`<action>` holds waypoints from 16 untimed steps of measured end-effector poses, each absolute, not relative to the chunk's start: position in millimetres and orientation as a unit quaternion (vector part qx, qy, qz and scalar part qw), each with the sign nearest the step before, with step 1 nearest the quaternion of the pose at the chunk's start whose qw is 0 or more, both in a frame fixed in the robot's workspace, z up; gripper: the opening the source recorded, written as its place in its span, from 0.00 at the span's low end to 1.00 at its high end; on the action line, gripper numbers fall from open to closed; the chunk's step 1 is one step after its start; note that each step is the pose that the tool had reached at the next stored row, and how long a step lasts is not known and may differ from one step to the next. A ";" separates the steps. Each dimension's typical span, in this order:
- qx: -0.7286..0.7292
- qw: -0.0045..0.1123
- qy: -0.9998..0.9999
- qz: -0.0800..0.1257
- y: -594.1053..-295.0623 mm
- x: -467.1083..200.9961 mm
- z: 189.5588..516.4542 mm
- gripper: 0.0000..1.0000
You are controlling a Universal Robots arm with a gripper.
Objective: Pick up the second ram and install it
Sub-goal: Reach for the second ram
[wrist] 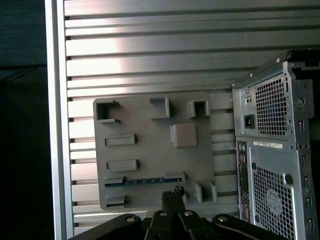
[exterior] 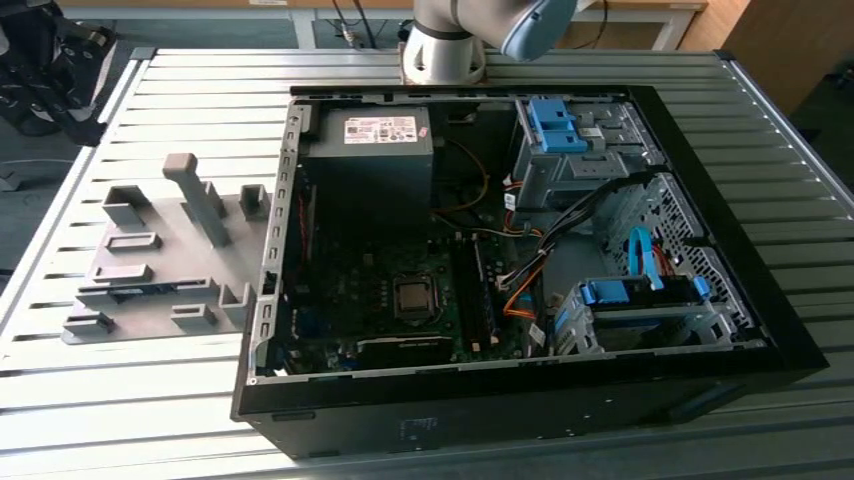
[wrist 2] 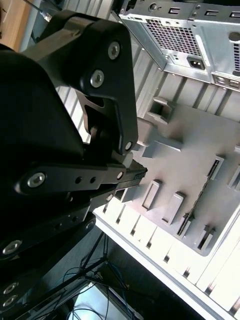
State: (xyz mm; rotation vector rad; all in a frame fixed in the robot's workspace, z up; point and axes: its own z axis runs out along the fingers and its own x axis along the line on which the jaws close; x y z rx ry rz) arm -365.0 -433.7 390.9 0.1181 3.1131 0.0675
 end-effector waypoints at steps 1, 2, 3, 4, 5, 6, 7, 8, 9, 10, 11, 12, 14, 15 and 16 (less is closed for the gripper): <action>0.038 0.013 0.999 0.022 -433.9 -365.9 390.8 0.11; 0.038 0.013 0.999 0.022 -434.0 -367.5 390.7 0.11; 0.038 0.013 0.999 0.022 -434.0 -370.2 390.6 0.11; 0.038 0.013 0.999 0.022 -434.1 -372.7 390.5 0.11; 0.038 0.013 0.999 0.022 -434.1 -374.2 390.5 0.11; 0.038 0.013 0.999 0.022 -434.1 -375.0 390.6 0.11; 0.038 0.013 0.999 0.022 -434.1 -375.1 390.6 0.11; 0.038 0.013 0.999 0.022 -434.0 -375.5 390.5 0.11; 0.038 0.013 0.999 0.022 -434.0 -375.8 390.5 0.11; 0.038 0.013 0.999 0.022 -434.0 -375.8 390.5 0.11; 0.038 0.013 0.999 0.022 -434.0 -375.9 390.5 0.11; 0.038 0.013 0.999 0.022 -434.1 -375.9 390.5 0.11; 0.038 0.013 0.999 0.022 -434.1 -376.0 390.5 0.11; 0.038 0.013 0.999 0.022 -434.1 -376.0 390.5 0.11; 0.038 0.013 0.999 0.022 -434.0 -376.0 390.5 0.11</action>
